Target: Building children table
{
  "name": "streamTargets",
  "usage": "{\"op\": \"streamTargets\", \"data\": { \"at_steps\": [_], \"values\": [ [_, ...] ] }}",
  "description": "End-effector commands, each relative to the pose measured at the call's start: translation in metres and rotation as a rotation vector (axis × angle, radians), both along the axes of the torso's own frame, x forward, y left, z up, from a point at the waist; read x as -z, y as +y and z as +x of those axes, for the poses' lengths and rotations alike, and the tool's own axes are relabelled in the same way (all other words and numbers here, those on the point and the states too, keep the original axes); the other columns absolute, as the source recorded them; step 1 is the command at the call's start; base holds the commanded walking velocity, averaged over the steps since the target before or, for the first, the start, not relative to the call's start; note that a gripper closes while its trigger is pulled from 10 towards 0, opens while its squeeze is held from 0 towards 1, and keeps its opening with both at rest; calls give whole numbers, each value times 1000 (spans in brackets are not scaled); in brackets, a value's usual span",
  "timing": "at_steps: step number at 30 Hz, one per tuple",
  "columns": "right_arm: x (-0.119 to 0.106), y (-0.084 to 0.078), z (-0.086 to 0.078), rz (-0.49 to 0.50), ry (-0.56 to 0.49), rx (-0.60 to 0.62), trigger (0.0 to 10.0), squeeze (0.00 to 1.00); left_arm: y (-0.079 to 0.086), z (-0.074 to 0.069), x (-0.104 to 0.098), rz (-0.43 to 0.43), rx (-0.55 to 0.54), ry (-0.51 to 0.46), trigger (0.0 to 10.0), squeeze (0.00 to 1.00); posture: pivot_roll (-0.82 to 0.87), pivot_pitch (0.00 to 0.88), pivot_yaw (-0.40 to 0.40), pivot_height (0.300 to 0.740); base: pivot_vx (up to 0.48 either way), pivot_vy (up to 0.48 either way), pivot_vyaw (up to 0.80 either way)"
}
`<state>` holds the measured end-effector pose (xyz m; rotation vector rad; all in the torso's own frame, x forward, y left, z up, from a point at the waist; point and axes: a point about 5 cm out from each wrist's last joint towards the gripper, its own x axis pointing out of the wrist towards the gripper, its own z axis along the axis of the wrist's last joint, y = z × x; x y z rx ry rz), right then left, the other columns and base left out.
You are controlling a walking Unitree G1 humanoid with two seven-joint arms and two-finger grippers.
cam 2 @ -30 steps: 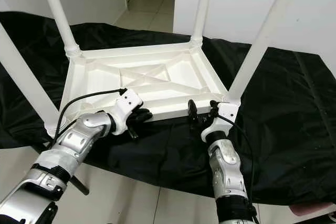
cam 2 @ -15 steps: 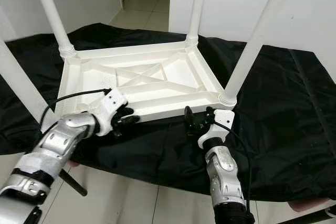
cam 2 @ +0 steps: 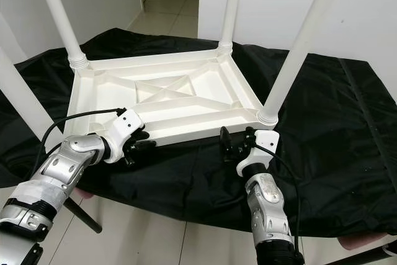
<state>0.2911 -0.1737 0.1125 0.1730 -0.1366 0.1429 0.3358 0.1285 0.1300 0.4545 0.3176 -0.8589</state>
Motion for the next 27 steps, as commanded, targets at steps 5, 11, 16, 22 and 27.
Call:
{"op": "streamTargets", "data": {
  "at_steps": [5,11,16,22,27],
  "values": [
    [1,-1,1,-9,7,-6,10000,0,-5,-12,18,33,49,86,0,0,-21,0,-32,740,0,0,0],
    [1,-2,1,-14,9,-5,10000,0,-38,-19,16,-9,142,72,0,0,-23,0,-31,740,0,0,0],
    [1,-2,1,-16,9,-4,10000,0,-64,-23,12,-45,200,46,0,0,-27,0,-29,740,0,0,0],
    [2,-2,1,-15,11,-1,10000,0,-81,-24,7,-66,222,6,10000,0,-33,0,-24,740,0,0,0],
    [3,-3,0,-16,12,8,10000,0,-81,-26,-4,-160,238,-31,10000,1000,-34,0,-20,740,0,0,0]
  ]
}}
